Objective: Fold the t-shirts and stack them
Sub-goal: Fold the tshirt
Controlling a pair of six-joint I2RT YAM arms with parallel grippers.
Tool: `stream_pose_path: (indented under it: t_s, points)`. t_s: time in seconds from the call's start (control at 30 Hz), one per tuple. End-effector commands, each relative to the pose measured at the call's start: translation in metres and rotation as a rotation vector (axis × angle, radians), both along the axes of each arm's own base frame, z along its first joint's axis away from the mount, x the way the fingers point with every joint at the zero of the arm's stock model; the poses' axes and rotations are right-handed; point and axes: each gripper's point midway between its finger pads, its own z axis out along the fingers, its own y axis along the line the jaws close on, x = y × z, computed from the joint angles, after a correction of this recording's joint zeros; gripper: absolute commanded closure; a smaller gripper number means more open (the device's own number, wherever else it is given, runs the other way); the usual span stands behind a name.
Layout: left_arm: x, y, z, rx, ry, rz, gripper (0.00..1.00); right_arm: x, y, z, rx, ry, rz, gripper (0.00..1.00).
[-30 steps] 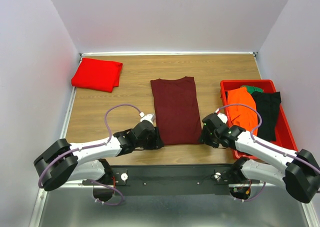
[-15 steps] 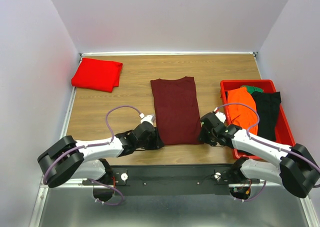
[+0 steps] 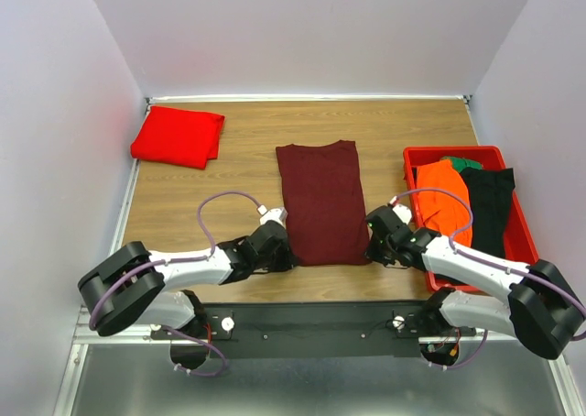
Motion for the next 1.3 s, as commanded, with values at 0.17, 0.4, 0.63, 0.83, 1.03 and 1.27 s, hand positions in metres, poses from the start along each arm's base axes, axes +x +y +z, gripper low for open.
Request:
stream_pose_path:
  t_s: [0.17, 0.4, 0.63, 0.83, 1.03, 1.27]
  points:
    - [-0.001, 0.017, 0.002, 0.125, -0.009, -0.013, 1.0, -0.021, 0.009, 0.0, 0.049, 0.055, 0.118, 1.0]
    - [-0.033, 0.024, 0.017, 0.1, 0.026, -0.076, 1.0, -0.052, 0.013, 0.007, 0.104, 0.082, 0.194, 1.0]
    - [-0.059, 0.022, 0.048, 0.071, 0.035, -0.107, 1.0, -0.076, 0.02, 0.029, 0.094, 0.08, 0.222, 0.99]
    - [-0.051, 0.034, 0.082, 0.06, -0.027, -0.055, 1.0, -0.049, 0.007, 0.088, 0.063, -0.089, 0.144, 0.99]
    - [-0.036, 0.028, 0.108, 0.04, -0.095, -0.043, 1.0, -0.029, 0.006, 0.111, 0.022, -0.156, 0.102, 0.97]
    - [0.006, 0.022, 0.137, 0.029, -0.187, -0.03, 1.0, 0.001, 0.013, 0.145, -0.036, -0.262, 0.082, 0.93]
